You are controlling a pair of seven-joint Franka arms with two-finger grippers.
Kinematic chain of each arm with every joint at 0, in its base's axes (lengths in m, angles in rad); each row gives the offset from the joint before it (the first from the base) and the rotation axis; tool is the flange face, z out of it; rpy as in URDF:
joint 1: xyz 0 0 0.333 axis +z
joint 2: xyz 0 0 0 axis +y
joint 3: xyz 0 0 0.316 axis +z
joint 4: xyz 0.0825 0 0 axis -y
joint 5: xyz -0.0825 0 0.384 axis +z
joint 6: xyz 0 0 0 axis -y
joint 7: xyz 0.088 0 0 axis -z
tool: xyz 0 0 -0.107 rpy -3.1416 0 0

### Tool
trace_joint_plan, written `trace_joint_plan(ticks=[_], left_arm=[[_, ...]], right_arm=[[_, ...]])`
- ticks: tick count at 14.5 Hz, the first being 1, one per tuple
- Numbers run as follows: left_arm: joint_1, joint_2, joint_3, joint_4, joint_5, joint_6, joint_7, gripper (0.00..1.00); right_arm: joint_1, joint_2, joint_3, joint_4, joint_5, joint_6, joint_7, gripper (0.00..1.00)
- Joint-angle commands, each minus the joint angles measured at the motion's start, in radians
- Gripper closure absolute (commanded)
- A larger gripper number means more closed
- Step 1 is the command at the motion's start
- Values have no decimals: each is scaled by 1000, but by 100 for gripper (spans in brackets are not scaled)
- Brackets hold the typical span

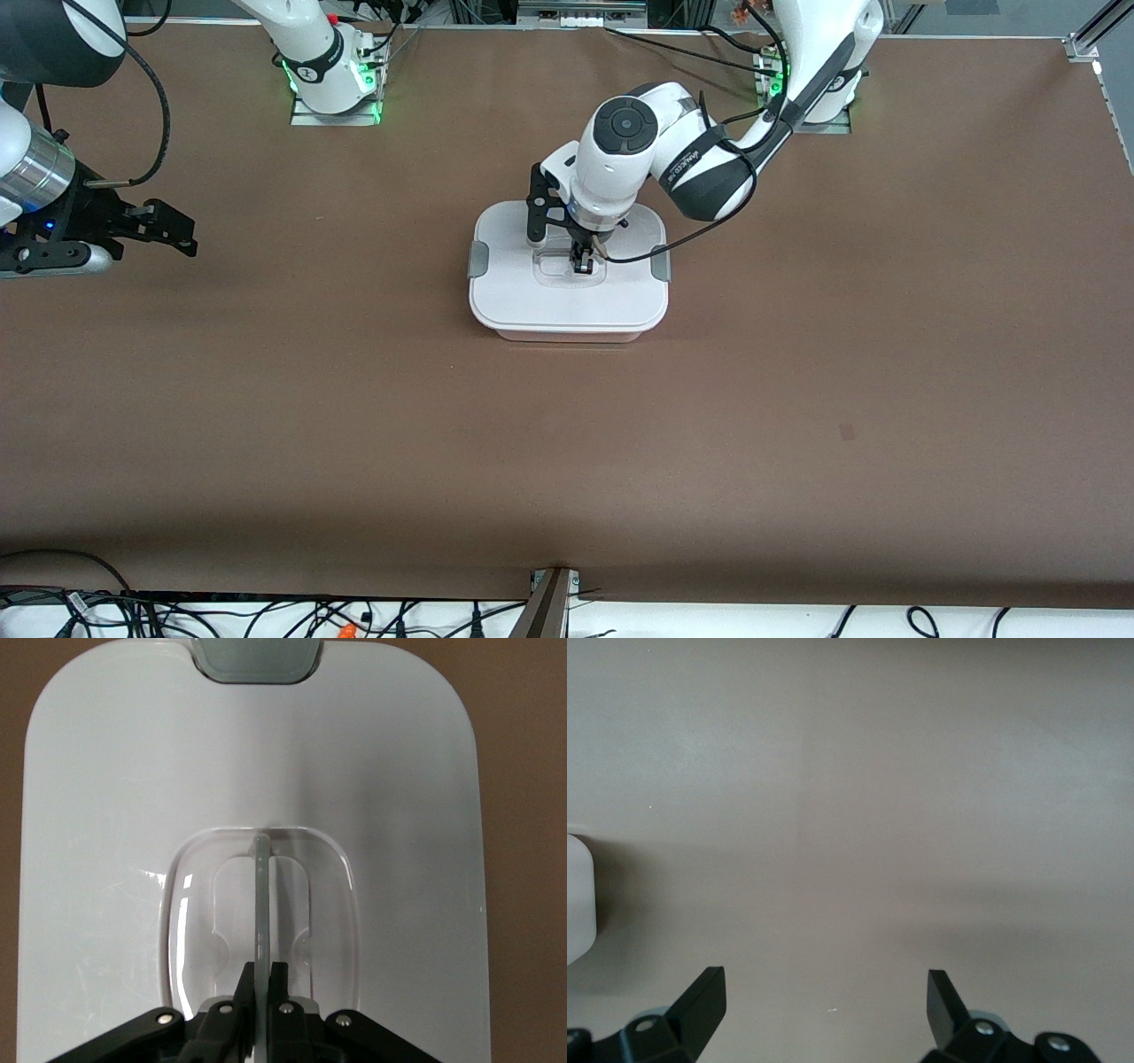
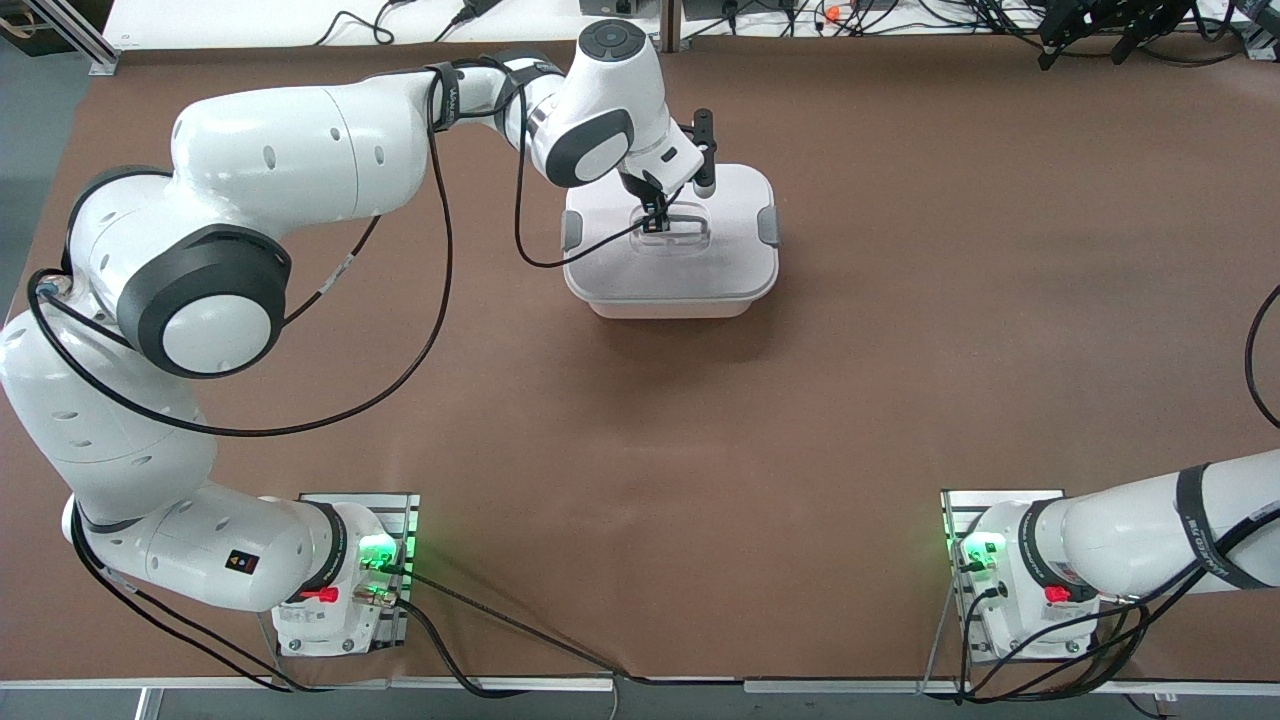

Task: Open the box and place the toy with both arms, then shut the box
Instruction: 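Lower the lid onto the pink tub with the left gripper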

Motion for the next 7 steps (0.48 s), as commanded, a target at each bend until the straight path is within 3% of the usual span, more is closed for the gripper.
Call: trace_joint_plan(ticks=[1,2,7], left_arm=[[-3,-36,5,-32,30,-57,-19,9],[-2,-44,5,-29,30,-58,-17,0],[12,-102,2,-18,20,-107,-25,0]], right_arm=[[8,-13,-6,-11,-16,-5,3,0],[8,-13,-6,-11,-16,-5,3,0],[8,-12,-6,-9,-16,-7,3,0]])
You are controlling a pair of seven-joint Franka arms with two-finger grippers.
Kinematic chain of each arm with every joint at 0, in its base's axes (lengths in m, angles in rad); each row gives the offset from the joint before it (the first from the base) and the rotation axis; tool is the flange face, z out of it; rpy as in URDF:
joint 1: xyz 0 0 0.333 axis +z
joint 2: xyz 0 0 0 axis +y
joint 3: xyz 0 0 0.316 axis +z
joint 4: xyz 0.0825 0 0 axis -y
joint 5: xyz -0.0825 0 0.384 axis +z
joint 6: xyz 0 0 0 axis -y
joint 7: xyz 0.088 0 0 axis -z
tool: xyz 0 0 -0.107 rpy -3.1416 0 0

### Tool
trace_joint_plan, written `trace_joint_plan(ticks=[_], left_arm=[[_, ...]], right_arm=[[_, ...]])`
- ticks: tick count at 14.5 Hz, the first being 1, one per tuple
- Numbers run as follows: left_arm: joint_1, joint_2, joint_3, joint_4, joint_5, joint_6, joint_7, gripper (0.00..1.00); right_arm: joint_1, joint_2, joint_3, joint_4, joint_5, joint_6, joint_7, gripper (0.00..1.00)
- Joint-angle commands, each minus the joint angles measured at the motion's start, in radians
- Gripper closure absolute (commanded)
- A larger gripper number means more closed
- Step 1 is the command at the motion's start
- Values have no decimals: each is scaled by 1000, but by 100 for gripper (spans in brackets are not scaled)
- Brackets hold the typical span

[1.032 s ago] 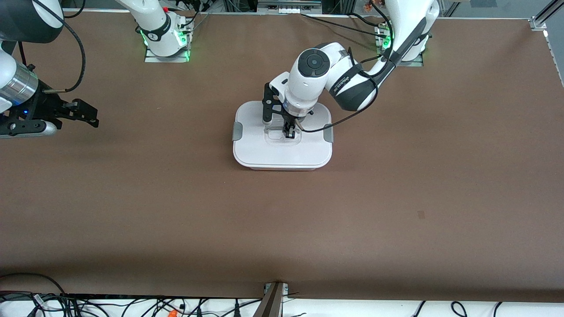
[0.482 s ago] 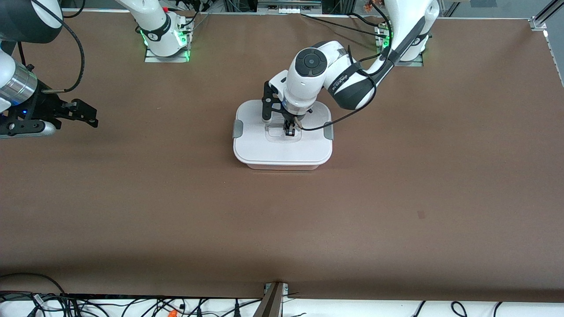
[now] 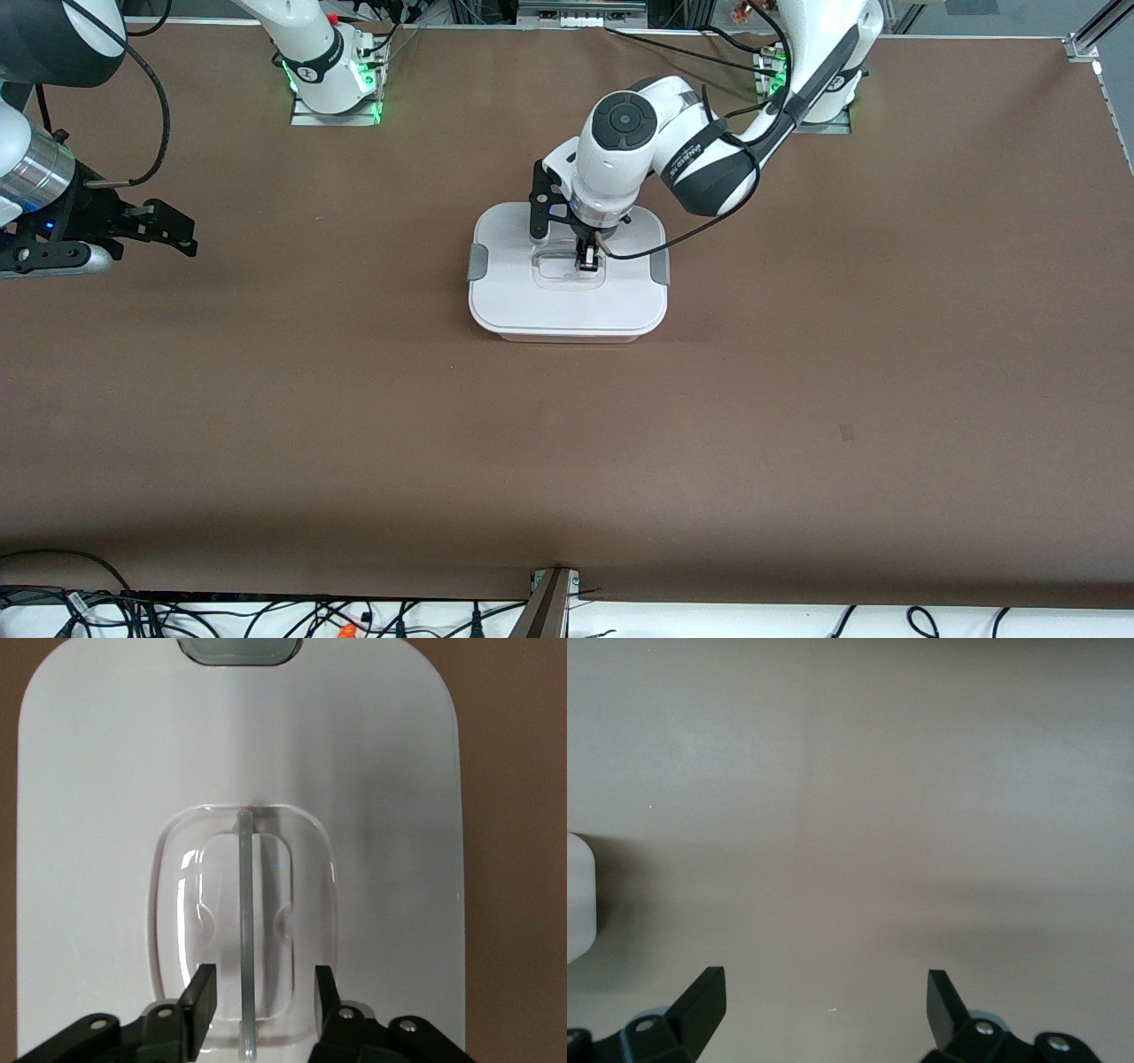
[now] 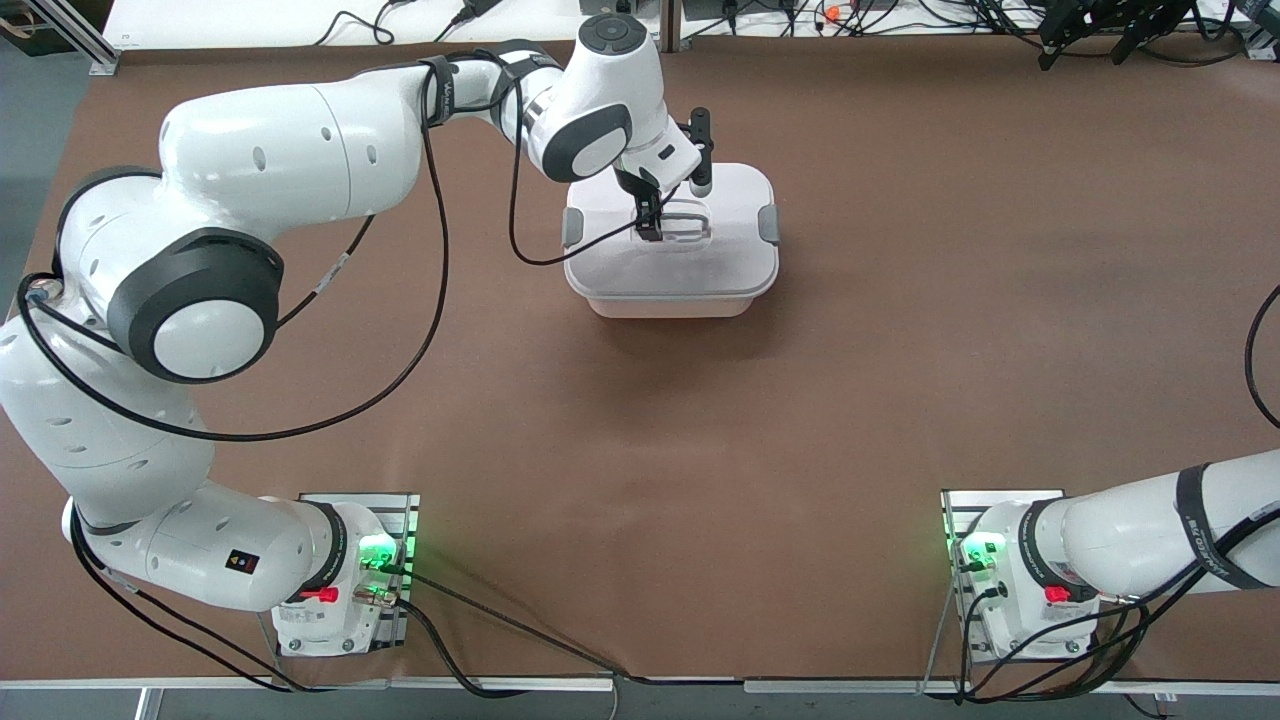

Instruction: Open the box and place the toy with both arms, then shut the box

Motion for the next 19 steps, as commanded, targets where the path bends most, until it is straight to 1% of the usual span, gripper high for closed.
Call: trace_joint_plan(ticks=[1,2,4,5,6,7,8,9,11,12,14,15,17,18,19], left_arm=[[10,-106,1,-15,11,-81,-29,0],[16,-140,2,-14,9,-110,-51,0],[73,-192,1,-7,6,-184,-60,0],[119,-215,-1,-1,-32,-207,-59,0],[181,-231,1,12,-104,-238,-56,0],[252,-232,2,31,-183,-284,-47,0],[324,-231,1,49,-221,-333,-45,0],[364,-232,-1,80,-223,-383,-62,0],[419,-234,24,161,-198,-524,-83,0],[461,-236,27,195,-175,-558,-92,0],[545,-257,36,216,-154,-577,-155,0],[590,-259,30,227,-152,-586,-155,0],[605,-277,39,241,-149,-646,-158,0],[593,-321,60,230,-149,-645,-166,0],[569,-343,89,226,-144,-651,-186,0]], right_arm=[[8,-13,-6,-9,-16,-6,3,0],[8,-13,-6,-9,-16,-6,3,0],[8,-12,-6,-8,-15,-6,3,0],[8,-12,-6,-8,-15,-6,3,0],[8,-12,-6,-8,-15,-6,3,0],[8,-10,-6,-6,-15,-5,3,0],[8,-10,-6,-5,-15,-5,3,0],[8,-10,-6,-5,-15,-5,3,0],[8,-10,-6,-5,-15,-5,3,0],[8,-10,-6,-5,-15,-3,3,0],[8,-9,-6,-3,-15,-2,3,0],[8,-9,-6,-3,-15,0,3,0],[8,-9,-6,-3,-15,0,3,0],[8,-9,-6,-3,-15,2,3,0],[8,-9,-6,-3,-15,2,3,0]])
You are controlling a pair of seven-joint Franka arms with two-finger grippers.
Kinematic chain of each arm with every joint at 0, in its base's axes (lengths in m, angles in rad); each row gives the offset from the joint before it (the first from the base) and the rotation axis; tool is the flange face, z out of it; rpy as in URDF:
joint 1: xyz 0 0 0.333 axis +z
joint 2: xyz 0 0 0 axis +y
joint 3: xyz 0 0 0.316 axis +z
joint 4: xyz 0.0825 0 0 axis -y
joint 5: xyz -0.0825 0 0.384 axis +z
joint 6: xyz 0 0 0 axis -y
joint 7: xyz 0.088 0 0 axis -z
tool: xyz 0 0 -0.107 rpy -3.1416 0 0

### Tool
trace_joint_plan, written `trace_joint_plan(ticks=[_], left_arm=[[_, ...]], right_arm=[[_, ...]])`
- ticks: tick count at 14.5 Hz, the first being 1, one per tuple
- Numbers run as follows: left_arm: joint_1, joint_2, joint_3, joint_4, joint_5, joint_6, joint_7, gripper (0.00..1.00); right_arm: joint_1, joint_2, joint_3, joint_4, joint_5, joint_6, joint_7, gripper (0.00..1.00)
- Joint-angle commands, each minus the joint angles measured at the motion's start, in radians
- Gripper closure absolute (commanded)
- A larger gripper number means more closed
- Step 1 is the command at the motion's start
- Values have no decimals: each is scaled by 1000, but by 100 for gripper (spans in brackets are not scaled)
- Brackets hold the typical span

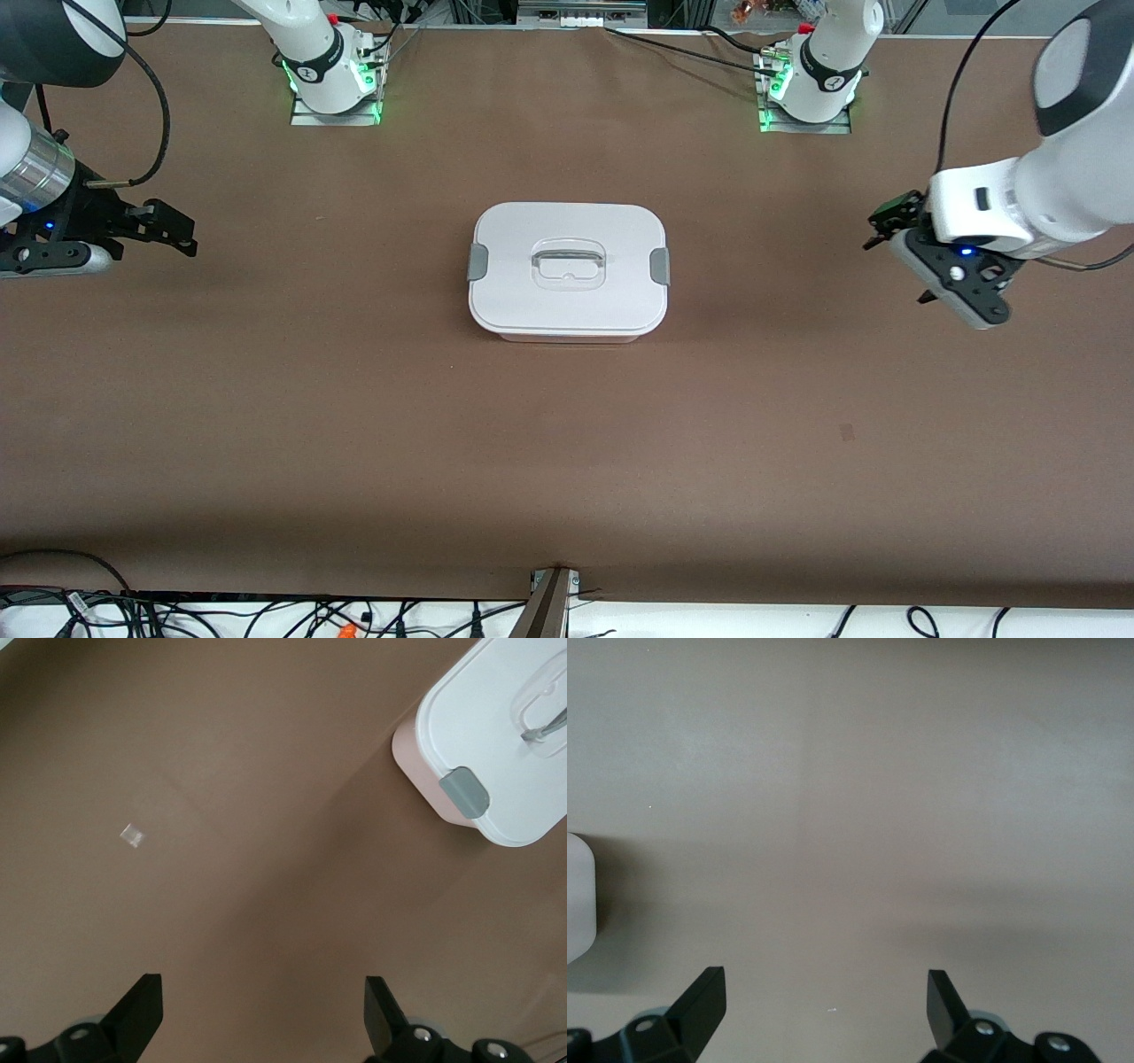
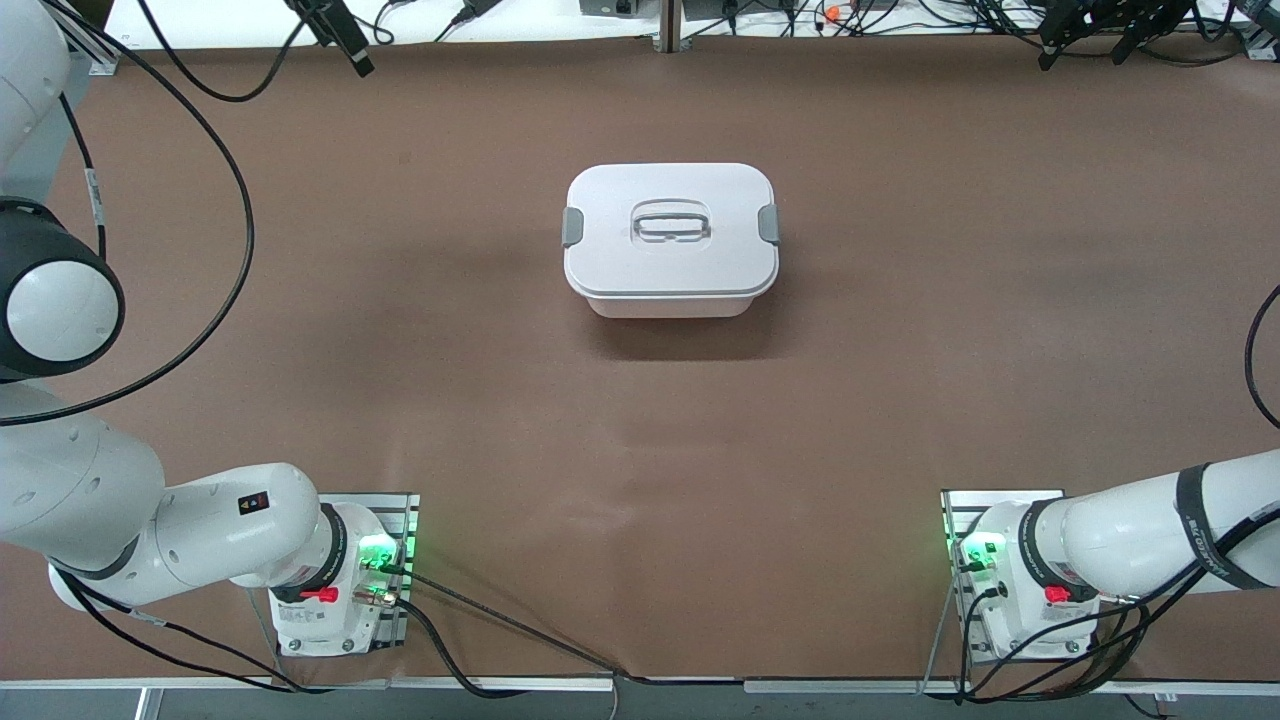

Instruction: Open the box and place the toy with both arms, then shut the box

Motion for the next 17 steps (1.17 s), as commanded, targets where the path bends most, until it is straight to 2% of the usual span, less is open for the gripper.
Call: trace_joint_plan(ticks=[1,2,4,5,7,9,12,17], left_arm=[[-83,-95,90,-26,23,-31,-62,0],[-126,-127,135,-56,23,-31,-63,0],[-225,-190,268,-119,9,-22,-103,0],[-294,-207,346,-130,7,-22,-164,0],[-380,-224,443,-135,9,-24,-301,0],[-387,-245,466,-165,7,-7,-365,0],[-381,-267,496,-219,7,94,-376,0],[-372,-272,497,-245,9,90,-576,0]], right_arm=[[7,-9,-5,-2,-15,3,3,0],[6,-7,-5,1,-15,3,3,0],[6,14,-5,32,-15,-3,1,0],[6,16,-5,36,-15,-3,1,0],[6,17,-5,38,-15,-3,1,0],[6,17,-5,38,-15,-3,1,0],[6,19,-6,38,-15,-3,1,0],[6,19,-6,38,-15,-3,1,0]])
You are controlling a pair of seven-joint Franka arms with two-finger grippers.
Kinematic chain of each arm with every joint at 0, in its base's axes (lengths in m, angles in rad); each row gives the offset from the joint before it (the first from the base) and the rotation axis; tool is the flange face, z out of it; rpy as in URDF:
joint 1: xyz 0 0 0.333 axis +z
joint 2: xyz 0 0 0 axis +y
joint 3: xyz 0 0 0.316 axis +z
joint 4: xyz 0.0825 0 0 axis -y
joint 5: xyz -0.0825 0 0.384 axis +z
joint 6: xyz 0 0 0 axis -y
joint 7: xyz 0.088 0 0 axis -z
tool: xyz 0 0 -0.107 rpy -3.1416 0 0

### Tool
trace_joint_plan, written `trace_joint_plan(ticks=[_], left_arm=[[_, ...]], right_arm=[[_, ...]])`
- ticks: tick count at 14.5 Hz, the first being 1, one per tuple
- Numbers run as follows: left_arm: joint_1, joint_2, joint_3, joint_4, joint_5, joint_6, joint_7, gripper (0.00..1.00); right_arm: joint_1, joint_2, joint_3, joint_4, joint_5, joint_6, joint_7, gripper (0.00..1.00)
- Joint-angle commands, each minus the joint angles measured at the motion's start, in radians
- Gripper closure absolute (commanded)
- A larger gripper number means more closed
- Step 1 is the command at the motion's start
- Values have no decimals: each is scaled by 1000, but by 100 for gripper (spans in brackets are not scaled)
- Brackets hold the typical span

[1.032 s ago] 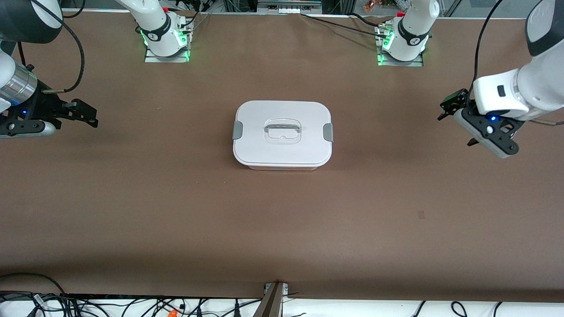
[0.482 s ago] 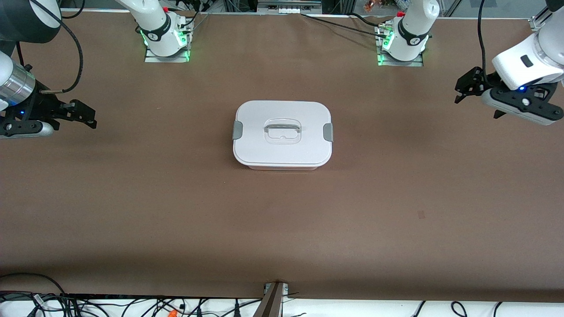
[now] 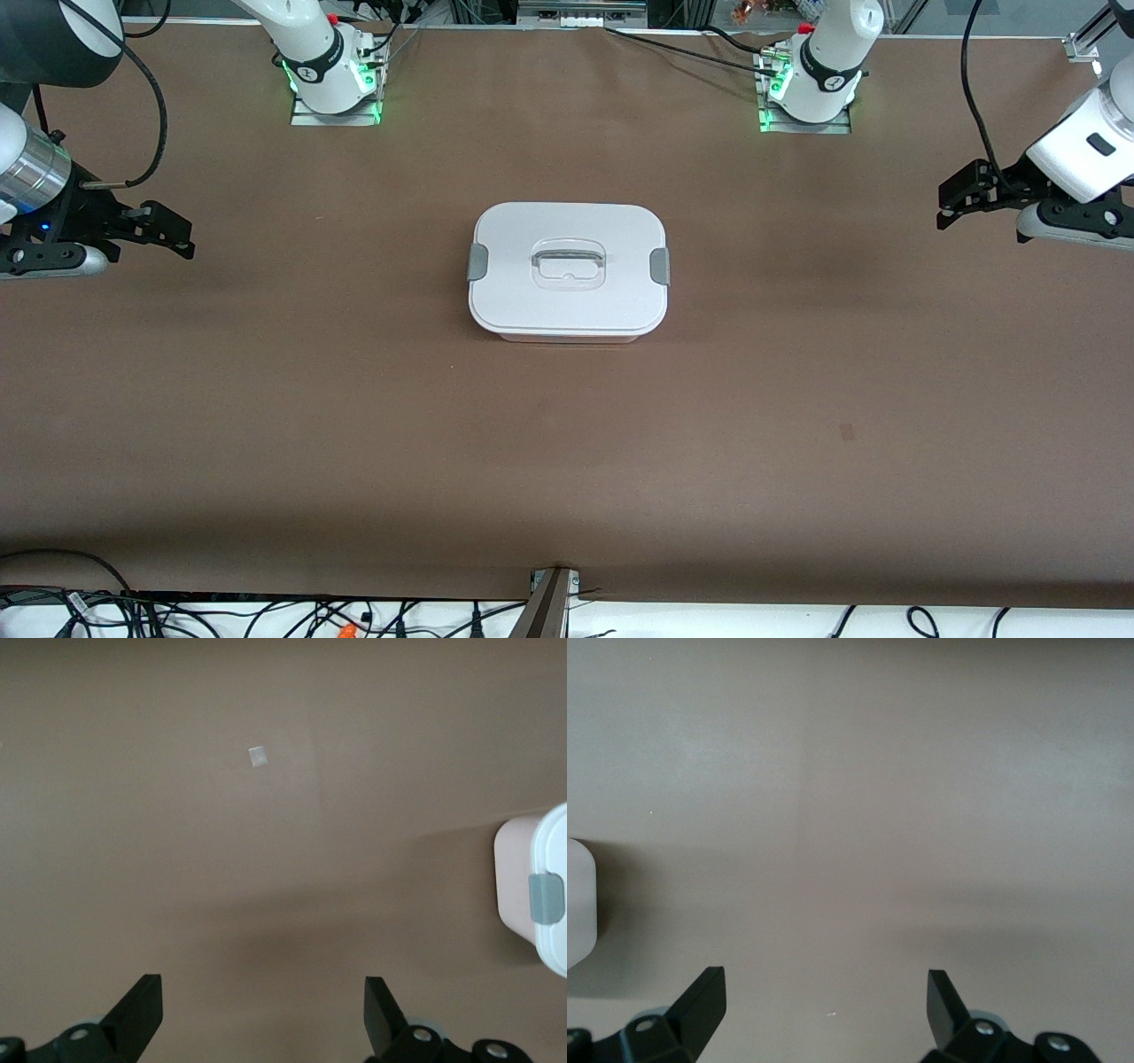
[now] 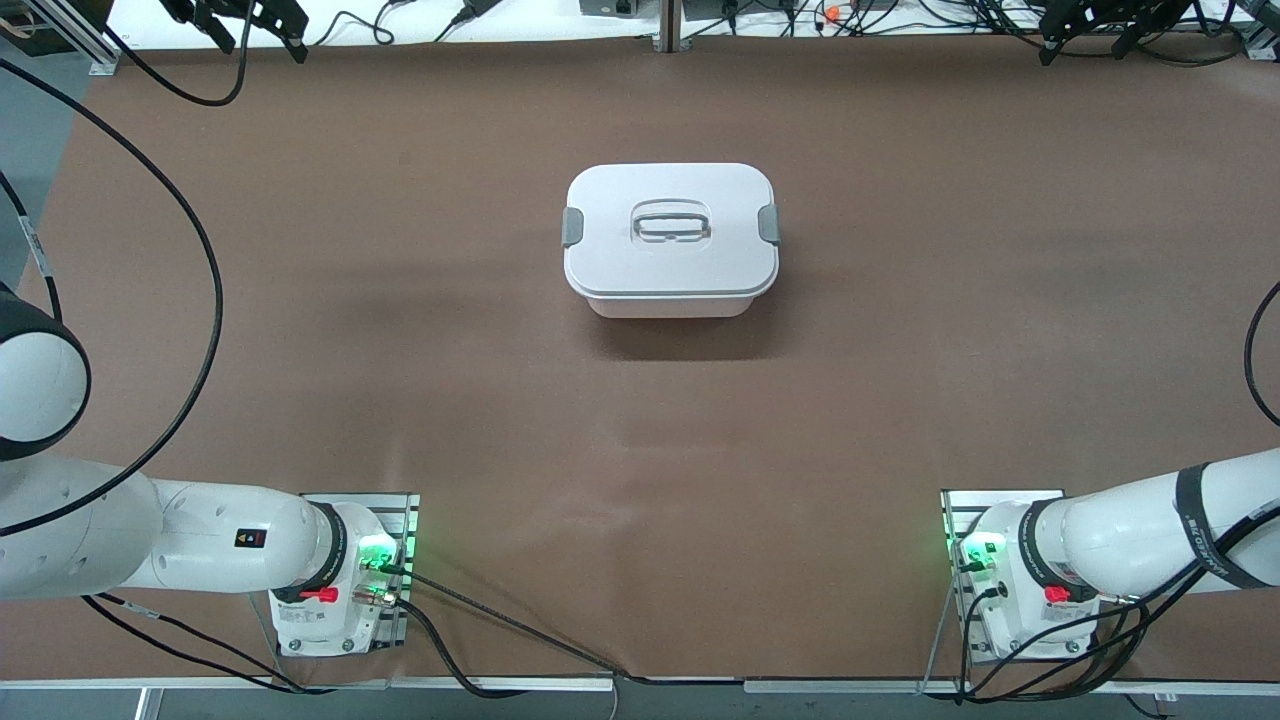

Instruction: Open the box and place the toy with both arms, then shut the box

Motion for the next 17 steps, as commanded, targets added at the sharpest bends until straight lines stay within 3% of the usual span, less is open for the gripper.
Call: trace_joint_plan(ticks=[1,8,13,17], left_arm=[[-3,-38,3,-38,8,21,-64,0],[36,-15,-14,1,5,35,-71,0],[33,-17,-16,7,5,-60,-94,0],[32,-8,-14,22,-1,-63,-99,0]], right_arm=[[4,12,-6,23,-15,-5,1,0],[4,12,-6,23,-15,-6,1,0],[4,12,-6,23,-15,-6,1,0],[4,12,-6,23,-15,-6,1,0]])
